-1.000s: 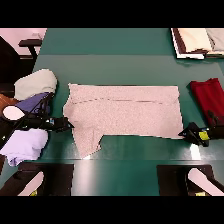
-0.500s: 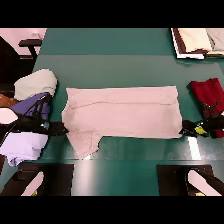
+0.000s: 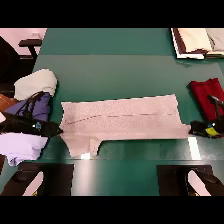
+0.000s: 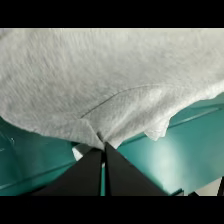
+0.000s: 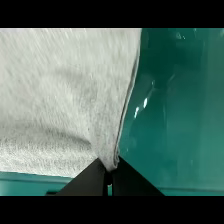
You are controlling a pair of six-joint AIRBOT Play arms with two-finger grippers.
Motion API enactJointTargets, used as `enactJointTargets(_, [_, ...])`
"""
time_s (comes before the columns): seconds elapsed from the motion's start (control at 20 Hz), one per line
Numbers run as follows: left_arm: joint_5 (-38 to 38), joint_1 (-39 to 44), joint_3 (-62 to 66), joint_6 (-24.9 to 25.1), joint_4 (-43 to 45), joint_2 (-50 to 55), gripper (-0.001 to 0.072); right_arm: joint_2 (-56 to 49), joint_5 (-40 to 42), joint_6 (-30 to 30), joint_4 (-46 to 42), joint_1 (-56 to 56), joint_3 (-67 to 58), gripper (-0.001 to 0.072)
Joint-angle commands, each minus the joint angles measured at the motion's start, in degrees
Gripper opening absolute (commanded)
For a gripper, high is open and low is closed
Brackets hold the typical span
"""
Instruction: Fold the shirts.
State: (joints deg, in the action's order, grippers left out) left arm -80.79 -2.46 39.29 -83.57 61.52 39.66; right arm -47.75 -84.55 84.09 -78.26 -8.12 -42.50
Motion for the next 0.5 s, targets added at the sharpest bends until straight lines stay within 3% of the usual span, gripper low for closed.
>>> enactJointTargets(0.0, [6.2,0.0,3.8,3.9,0.1,8.0,0.0017,-7.9,5.4,0.5,2.7,1.9,-7.1,0.0012])
enactJointTargets(0.25, [17.8,0.0,12.1,7.6,-0.8,23.9,0.0019,-26.9,9.1,0.5,3.8,7.8,-21.3,0.0012])
enactJointTargets(0.45, [22.1,0.0,18.9,9.0,-0.7,32.5,0.0019,-37.0,9.0,0.5,6.7,8.5,-30.5,0.0013])
